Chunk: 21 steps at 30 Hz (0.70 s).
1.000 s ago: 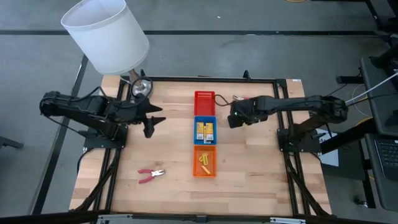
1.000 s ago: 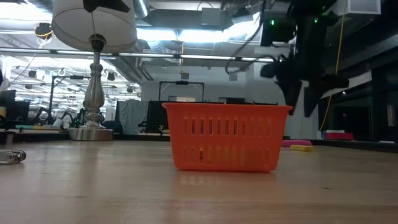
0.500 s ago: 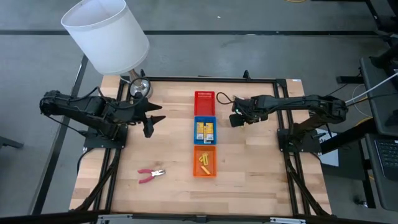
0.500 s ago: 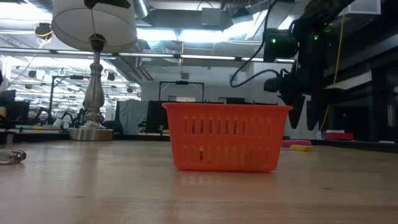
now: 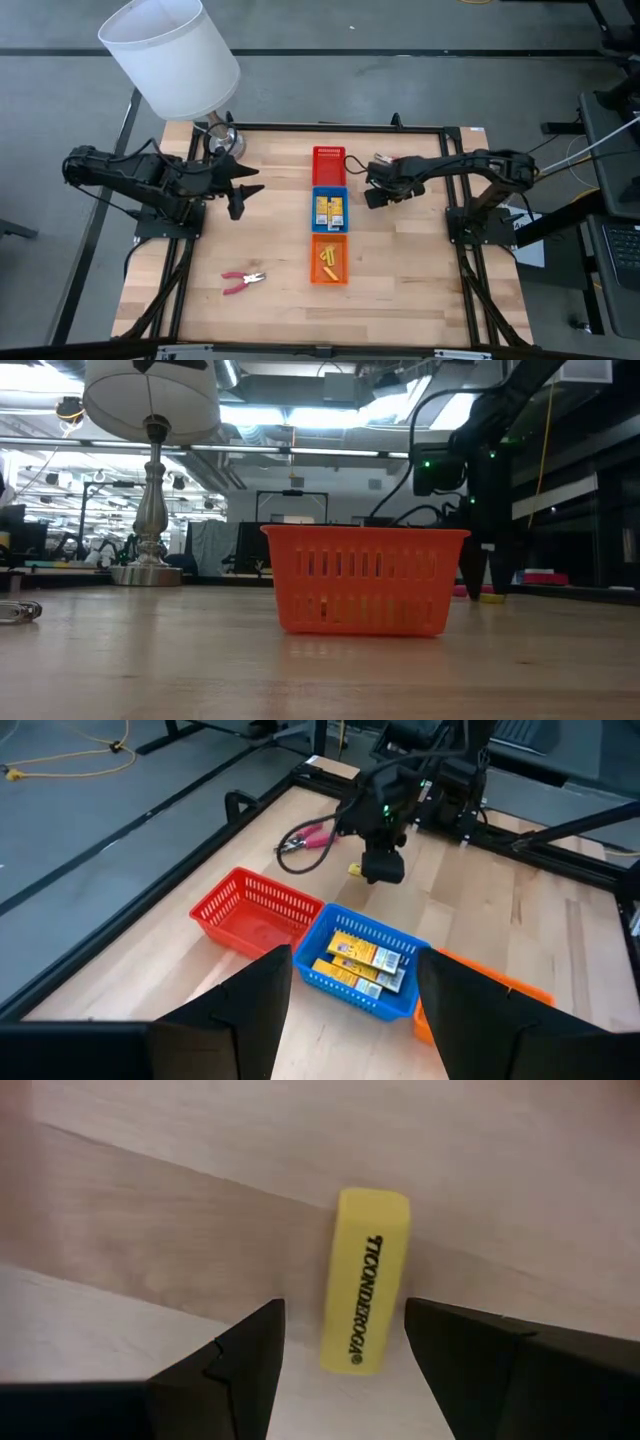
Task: Pick & Place School Supplies
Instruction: Put the yellow eraser into the orange bin
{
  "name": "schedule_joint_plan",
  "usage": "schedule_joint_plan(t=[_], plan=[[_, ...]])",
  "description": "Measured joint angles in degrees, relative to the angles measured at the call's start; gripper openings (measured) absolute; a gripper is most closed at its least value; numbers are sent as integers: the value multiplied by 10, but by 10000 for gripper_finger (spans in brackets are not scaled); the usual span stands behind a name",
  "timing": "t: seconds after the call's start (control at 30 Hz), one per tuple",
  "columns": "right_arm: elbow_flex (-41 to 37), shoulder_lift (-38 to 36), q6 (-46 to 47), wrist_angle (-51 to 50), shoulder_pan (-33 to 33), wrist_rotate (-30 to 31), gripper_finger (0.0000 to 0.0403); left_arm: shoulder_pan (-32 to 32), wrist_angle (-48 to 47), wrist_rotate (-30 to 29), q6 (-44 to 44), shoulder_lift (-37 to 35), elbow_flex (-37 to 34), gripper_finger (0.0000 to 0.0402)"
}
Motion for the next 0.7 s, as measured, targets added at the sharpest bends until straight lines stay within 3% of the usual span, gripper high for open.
schedule_joint_plan(t=[0.27,0.57,0.7], plan=[[1,8,-3,6,1,17,196,0,0,1,-7,-4,1,212],[1,8,-9,12,1,39,73,0,0,1,-12,-4,1,212],[1,2,-10,11,18,47,53,0,0,1,-23,-4,1,212]])
